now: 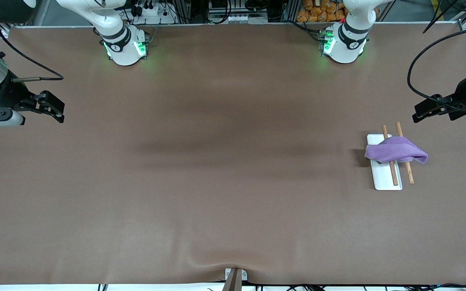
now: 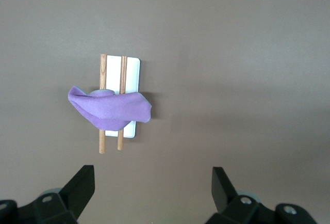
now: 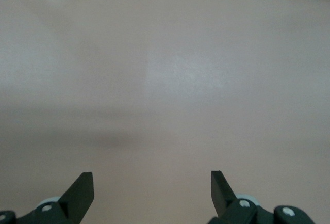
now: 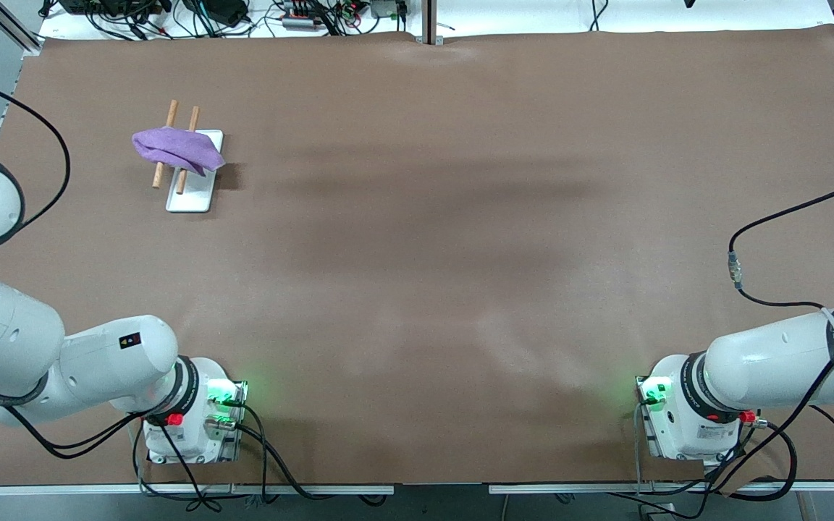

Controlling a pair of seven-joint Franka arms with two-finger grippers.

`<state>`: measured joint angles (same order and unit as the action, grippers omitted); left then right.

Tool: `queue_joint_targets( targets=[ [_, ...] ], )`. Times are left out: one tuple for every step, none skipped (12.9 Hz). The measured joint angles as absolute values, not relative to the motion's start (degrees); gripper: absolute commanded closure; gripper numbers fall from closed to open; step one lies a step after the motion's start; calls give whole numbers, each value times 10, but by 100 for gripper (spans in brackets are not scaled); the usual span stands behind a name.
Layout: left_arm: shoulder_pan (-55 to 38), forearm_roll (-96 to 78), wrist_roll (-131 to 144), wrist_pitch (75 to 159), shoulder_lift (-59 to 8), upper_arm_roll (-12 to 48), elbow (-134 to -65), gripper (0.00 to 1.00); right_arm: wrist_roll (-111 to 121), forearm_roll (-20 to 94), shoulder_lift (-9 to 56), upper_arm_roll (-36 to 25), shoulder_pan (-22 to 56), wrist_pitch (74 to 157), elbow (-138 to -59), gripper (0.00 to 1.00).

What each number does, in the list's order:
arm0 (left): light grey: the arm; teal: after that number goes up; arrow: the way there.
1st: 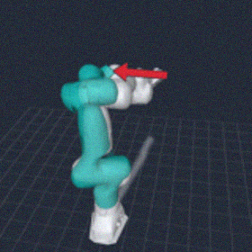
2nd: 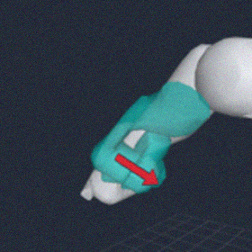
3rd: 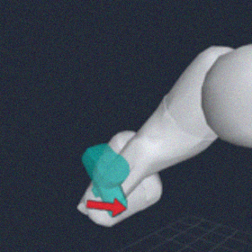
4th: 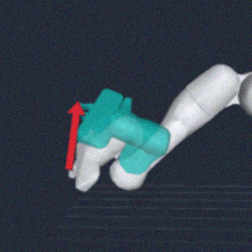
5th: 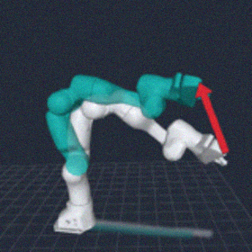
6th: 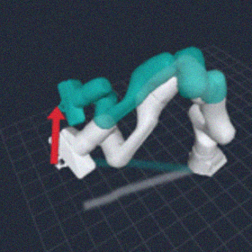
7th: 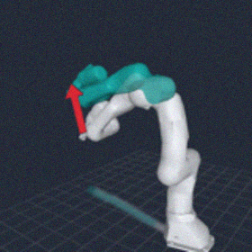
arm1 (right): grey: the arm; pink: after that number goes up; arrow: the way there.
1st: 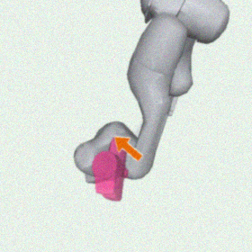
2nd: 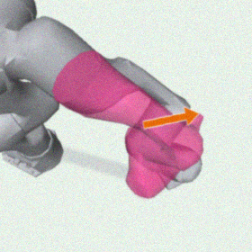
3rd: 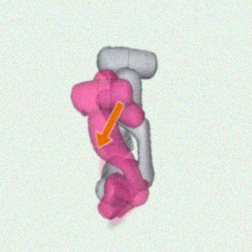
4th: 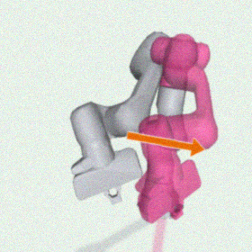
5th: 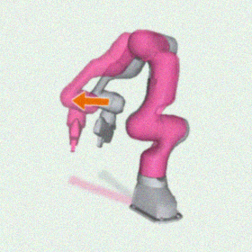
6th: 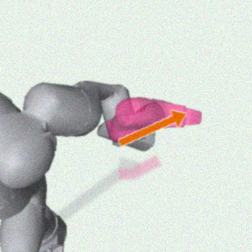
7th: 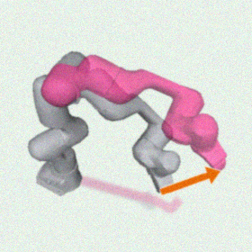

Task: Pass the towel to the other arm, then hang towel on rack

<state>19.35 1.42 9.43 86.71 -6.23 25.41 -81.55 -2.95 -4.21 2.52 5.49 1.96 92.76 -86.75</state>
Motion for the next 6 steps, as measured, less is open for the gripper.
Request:
queue_joint_targets(
  targets=[
    [181, 14, 95, 866, -56, 249, -818, 0, -29, -42, 25, 55, 20, 928, -867, 0],
    [157, 14, 99, 863, -50, 231, -820, 0, -29, -42, 26, 55, 20, 928, -867, 0],
    [127, 14, 101, 861, -43, 204, -823, 0, -29, -42, 26, 55, 20, 928, -867, 0],
    [98, 14, 102, 859, -36, 177, -827, 0, -29, -42, 26, 55, 20, 928, -867, 0],
    [71, 14, 102, 858, -31, 149, -831, 0, -29, -42, 26, 54, 20, 928, -866, 0],
    [45, 14, 102, 857, -27, 121, -834, 0, -29, -42, 26, 54, 20, 928, -865, 0]
  ],
)
